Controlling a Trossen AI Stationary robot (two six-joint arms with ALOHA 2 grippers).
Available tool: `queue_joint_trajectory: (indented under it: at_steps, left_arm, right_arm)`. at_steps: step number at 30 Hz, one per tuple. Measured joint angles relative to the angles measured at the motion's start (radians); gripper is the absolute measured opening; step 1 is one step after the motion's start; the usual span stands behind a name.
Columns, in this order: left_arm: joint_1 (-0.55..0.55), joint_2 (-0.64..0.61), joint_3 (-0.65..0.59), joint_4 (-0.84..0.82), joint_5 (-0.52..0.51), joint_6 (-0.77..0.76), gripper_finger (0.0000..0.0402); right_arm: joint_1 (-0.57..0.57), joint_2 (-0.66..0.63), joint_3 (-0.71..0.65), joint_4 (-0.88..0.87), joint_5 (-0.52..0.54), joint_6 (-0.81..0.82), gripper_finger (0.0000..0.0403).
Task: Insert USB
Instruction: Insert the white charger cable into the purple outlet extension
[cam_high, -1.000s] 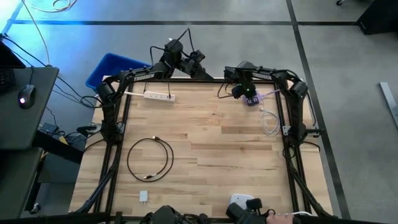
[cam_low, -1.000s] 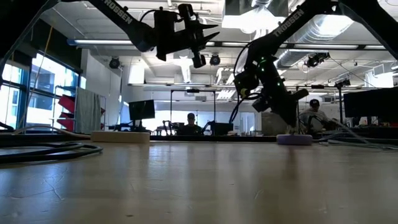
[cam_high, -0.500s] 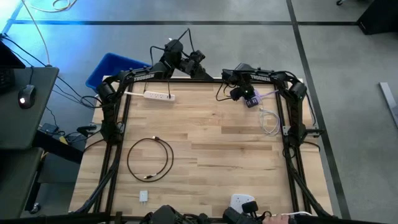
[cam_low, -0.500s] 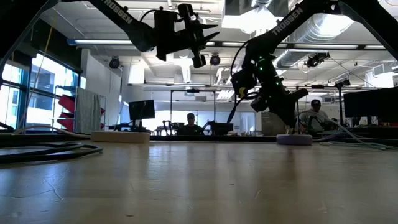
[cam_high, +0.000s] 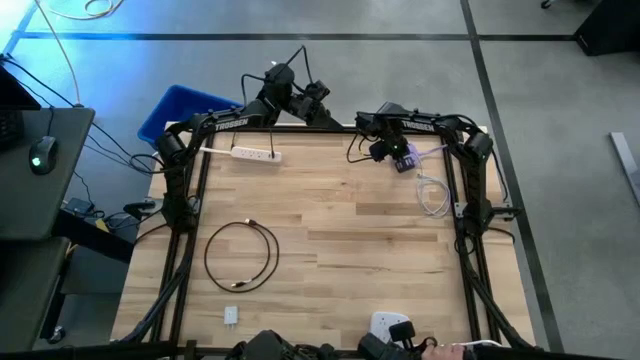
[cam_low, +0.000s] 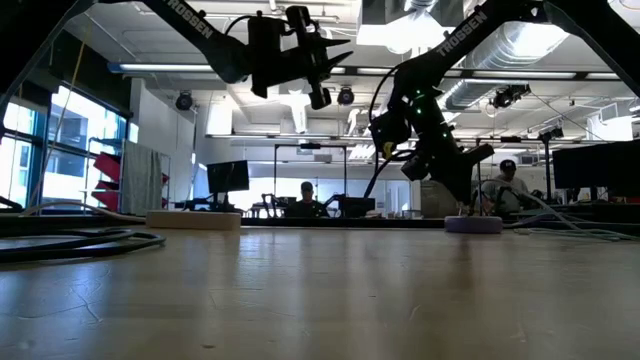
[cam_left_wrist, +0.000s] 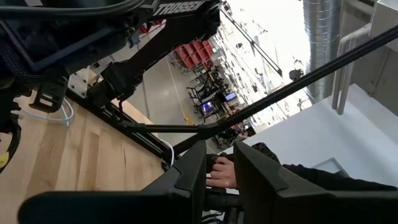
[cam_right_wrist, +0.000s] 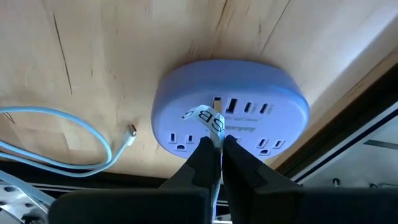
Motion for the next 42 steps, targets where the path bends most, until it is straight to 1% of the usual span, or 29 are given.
queue_joint_trajectory:
  at_steps: [7, 13, 35, 40, 41, 42]
  left_arm:
    - [0.000, 0.000, 0.000, 0.000, 0.000, 0.000, 0.0060]
    - [0.000, 0.000, 0.000, 0.000, 0.000, 0.000, 0.0060]
    - [0.000, 0.000, 0.000, 0.000, 0.002, 0.004, 0.0060]
    - [0.000, 0.000, 0.000, 0.000, 0.002, 0.004, 0.0060]
    - [0.000, 0.000, 0.000, 0.000, 0.002, 0.004, 0.0060]
    - [0.000, 0.000, 0.000, 0.000, 0.002, 0.004, 0.0060]
  right_arm:
    - [0.000, 0.003, 0.000, -0.001, 0.009, -0.010, 0.0000]
    - [0.001, 0.038, 0.002, -0.043, 0.017, 0.002, 0.0000]
    - [-0.001, 0.042, 0.002, -0.029, -0.011, 0.010, 0.0000]
    - [-0.002, 0.042, 0.002, -0.028, -0.037, 0.010, 0.0000]
    - [-0.002, 0.042, 0.002, -0.022, -0.048, 0.011, 0.0000]
    - [-0.003, 0.045, 0.000, 0.002, -0.085, 0.012, 0.0000]
